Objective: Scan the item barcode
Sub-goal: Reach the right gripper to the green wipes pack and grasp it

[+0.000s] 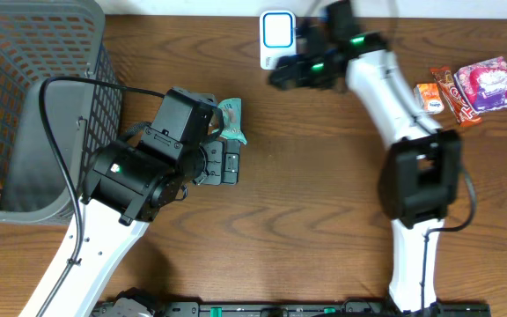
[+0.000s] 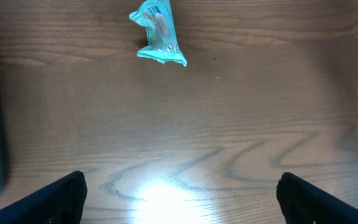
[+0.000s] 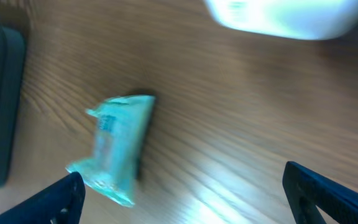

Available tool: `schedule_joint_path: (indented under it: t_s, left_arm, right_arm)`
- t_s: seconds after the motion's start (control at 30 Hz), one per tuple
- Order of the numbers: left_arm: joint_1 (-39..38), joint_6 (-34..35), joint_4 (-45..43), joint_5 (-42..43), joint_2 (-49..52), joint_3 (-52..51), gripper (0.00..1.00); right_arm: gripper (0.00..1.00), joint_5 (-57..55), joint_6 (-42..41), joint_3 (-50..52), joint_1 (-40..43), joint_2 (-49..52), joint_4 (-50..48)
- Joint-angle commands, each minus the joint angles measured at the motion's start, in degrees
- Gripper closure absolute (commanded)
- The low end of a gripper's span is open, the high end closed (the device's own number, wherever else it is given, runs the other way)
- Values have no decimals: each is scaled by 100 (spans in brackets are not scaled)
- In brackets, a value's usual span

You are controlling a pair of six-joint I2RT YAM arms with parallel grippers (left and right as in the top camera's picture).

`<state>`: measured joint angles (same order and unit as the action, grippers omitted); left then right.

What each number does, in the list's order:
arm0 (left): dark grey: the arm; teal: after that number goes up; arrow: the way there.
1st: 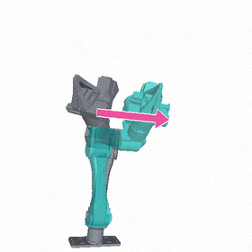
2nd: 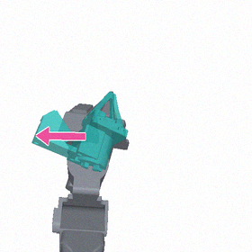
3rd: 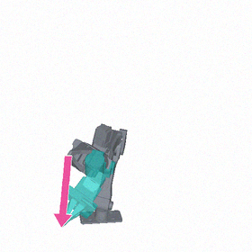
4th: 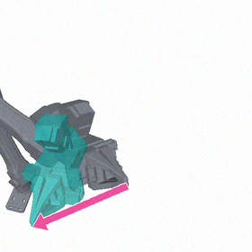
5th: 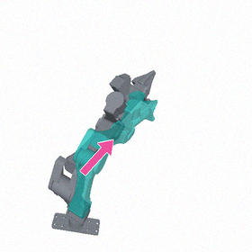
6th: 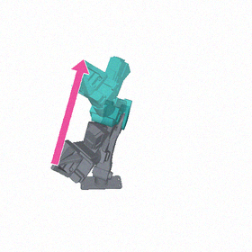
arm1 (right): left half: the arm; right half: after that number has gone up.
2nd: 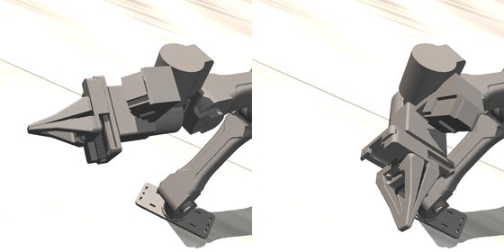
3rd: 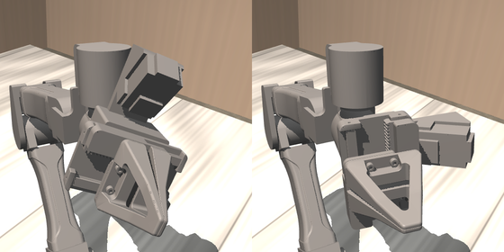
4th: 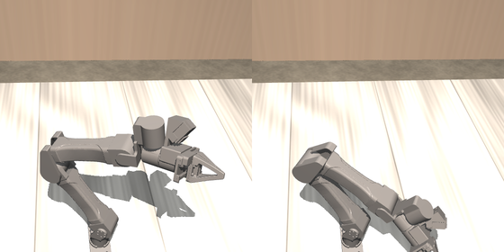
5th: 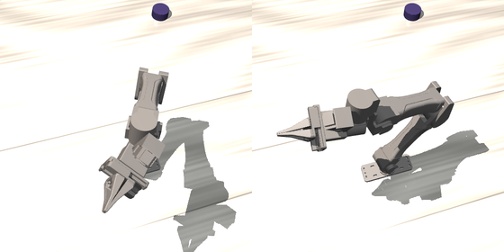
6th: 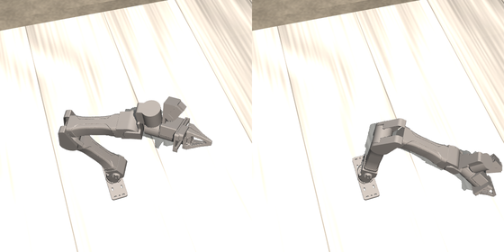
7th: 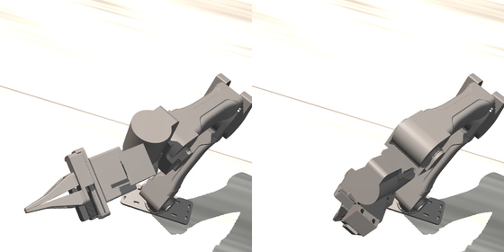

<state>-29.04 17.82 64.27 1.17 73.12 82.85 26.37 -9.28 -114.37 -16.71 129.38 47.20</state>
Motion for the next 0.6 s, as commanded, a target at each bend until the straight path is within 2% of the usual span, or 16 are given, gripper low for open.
schedule_joint_path:
  t_s: [0.0, 0.3, 0.57]
  left_arm:
    - [-20, 9, 17, -31, -13, 13, 2]
    - [-20, 9, 17, -31, -13, 13, 2]
    - [-20, 9, 17, -31, -13, 13, 2]
  right_arm:
    - [3, -844, -970, -4, -695, 260, -249]
    - [14, -1272, -1945, -4, -1458, 811, -435]
    - [44, -1270, -1941, -4, -1631, 955, -422]
